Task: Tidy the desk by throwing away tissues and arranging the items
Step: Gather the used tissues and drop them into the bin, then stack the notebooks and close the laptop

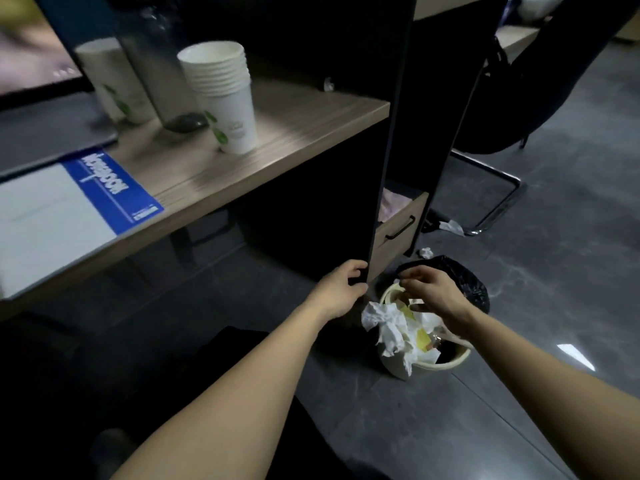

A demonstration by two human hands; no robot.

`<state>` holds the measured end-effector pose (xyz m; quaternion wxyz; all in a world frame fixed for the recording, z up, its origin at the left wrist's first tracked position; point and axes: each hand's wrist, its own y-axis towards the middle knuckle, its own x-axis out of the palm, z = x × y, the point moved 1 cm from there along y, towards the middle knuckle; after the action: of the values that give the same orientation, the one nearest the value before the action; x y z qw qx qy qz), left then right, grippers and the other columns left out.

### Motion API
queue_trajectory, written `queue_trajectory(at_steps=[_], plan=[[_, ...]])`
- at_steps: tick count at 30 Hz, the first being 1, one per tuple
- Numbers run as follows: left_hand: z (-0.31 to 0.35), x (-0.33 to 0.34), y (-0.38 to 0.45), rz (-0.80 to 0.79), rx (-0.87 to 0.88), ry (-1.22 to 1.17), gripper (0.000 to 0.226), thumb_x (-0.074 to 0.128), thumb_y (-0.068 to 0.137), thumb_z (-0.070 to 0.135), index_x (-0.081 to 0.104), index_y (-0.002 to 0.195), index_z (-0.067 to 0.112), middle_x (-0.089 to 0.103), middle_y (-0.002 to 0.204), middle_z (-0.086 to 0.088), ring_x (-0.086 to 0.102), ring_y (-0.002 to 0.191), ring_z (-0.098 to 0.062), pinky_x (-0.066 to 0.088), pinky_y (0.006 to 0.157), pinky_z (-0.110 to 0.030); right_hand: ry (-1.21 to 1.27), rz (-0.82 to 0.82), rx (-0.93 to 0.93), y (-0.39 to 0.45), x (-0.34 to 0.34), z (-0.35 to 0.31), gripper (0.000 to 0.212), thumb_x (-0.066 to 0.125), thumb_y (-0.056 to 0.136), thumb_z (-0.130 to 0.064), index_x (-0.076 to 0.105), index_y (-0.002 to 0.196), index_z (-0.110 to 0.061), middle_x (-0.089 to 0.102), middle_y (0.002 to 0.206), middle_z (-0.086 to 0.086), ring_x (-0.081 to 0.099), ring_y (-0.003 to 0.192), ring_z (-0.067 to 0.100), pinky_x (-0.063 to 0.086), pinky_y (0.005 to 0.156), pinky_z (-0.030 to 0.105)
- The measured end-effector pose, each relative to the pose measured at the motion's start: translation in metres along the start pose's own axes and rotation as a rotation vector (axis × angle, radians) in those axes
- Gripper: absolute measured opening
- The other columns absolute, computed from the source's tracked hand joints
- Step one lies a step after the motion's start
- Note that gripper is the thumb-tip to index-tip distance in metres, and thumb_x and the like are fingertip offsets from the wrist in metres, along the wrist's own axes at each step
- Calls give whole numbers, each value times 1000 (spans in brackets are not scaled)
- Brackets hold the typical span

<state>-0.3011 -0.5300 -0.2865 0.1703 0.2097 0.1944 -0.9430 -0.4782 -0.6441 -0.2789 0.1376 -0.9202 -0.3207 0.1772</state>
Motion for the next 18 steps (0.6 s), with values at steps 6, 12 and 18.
queue_trajectory(at_steps=[6,12,18], plan=[[38,-70,-41,173,110,50,46,65,86,43,53,130,39,60,129,10,52,104,-5,46,85,-24,-143,-14,-268,-18,30,-70,13,63,91,-20,65,103,-16,69,101,15,66,85,28,54,71,43],[79,-135,-98,360,210,192,40,60,81,53,54,120,44,62,116,20,61,102,-8,52,92,-41,-521,211,-710,-58,70,-143,20,63,84,-42,62,97,-27,64,88,-10,60,81,7,48,69,27],[109,-210,-156,522,308,180,28,63,83,44,58,110,41,64,98,21,64,92,-1,53,91,-40,-478,202,-898,-99,121,-217,15,67,84,-32,62,92,-20,62,90,-4,60,81,15,53,76,41]])
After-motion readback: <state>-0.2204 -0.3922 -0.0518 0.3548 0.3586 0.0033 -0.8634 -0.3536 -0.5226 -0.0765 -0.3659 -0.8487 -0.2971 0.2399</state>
